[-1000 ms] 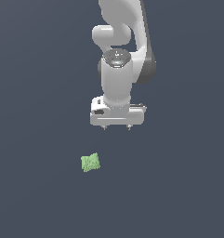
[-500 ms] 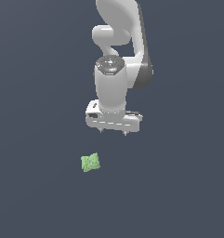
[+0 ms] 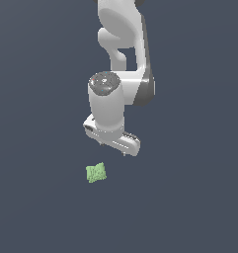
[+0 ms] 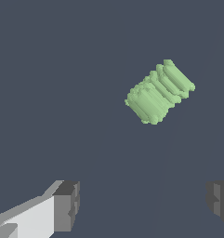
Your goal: Pick up the object and move it to a goal position.
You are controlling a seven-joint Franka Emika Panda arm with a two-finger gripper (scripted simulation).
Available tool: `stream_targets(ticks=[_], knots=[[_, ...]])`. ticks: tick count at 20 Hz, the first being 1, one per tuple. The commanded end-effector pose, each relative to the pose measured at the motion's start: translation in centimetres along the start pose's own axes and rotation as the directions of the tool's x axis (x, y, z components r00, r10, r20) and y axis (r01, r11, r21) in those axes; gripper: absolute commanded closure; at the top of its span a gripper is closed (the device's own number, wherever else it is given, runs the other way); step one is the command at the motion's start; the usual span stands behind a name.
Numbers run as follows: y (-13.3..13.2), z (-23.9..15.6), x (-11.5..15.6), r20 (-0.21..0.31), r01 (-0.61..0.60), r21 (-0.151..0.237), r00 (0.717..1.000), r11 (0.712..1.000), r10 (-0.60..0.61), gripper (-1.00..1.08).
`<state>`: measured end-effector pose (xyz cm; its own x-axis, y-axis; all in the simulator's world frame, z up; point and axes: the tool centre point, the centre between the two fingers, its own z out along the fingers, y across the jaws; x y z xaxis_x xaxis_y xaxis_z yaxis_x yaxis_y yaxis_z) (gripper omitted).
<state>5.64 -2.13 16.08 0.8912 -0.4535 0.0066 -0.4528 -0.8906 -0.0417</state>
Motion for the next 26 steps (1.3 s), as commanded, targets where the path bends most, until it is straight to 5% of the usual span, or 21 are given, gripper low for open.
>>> stream_targets(ticks=[1,10,26], knots=[[0.4,0.5,0.9,0.002,-0.082,-0.002,0.997,0.997,0.082,-0.92],[2.0,2.3,4.0,0.001,-0.357,-0.015,0.934,0.934,0.358,-0.92],[4.2,4.9,7.8,-0.021,-0.692,-0.032,0.722,0.721,0.692,-0.92]])
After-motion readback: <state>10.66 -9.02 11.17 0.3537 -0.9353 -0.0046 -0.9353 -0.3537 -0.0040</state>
